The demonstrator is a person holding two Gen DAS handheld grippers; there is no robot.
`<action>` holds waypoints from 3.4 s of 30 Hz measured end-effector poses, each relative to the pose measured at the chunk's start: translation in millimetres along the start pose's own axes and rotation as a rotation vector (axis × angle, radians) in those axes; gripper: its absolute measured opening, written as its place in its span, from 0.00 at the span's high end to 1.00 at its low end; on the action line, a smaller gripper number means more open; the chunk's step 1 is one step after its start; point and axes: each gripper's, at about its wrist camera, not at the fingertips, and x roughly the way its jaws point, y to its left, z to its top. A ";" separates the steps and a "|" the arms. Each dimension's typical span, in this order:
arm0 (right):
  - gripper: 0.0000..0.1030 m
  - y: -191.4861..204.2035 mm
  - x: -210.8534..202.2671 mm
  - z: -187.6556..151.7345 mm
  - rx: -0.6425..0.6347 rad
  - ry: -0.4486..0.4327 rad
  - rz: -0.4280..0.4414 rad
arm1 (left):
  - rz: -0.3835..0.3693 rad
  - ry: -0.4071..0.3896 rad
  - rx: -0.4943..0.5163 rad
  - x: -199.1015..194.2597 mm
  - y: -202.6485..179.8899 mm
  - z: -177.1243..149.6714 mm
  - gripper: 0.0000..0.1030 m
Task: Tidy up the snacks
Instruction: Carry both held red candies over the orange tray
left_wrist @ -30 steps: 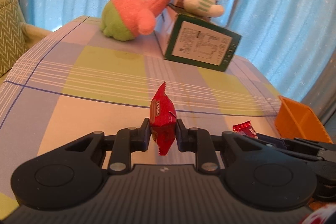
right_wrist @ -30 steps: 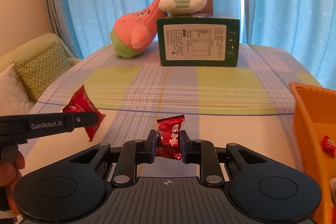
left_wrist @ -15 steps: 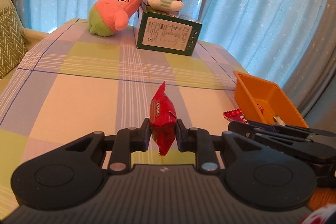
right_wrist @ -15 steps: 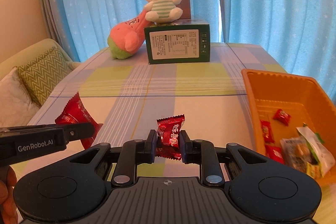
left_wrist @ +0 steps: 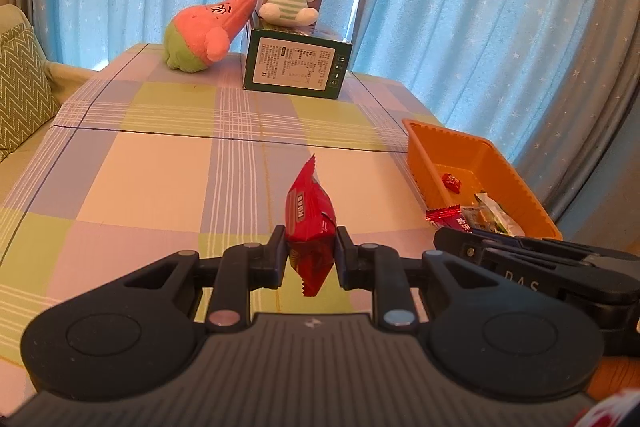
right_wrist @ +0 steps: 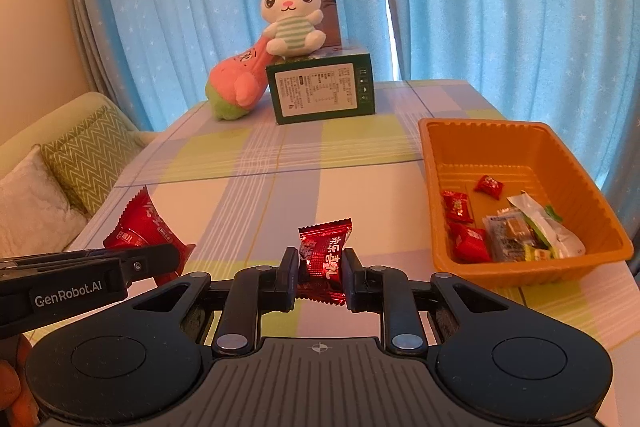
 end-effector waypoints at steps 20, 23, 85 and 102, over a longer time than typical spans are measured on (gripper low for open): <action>0.78 -17.0 -46.6 -14.1 0.024 -0.016 -0.036 | -0.022 0.010 0.035 -26.3 -31.6 -9.8 0.79; 0.78 -20.4 -50.4 -14.3 0.030 -0.020 -0.044 | -0.027 0.012 0.044 -26.2 -36.6 -9.4 0.79; 0.78 -149.0 -58.7 35.0 0.141 -0.087 -0.220 | -0.266 0.059 0.237 63.9 -167.2 35.6 0.79; 0.78 -193.2 1.0 62.1 0.050 -0.042 -0.212 | -0.272 0.106 0.285 140.7 -192.3 59.1 0.79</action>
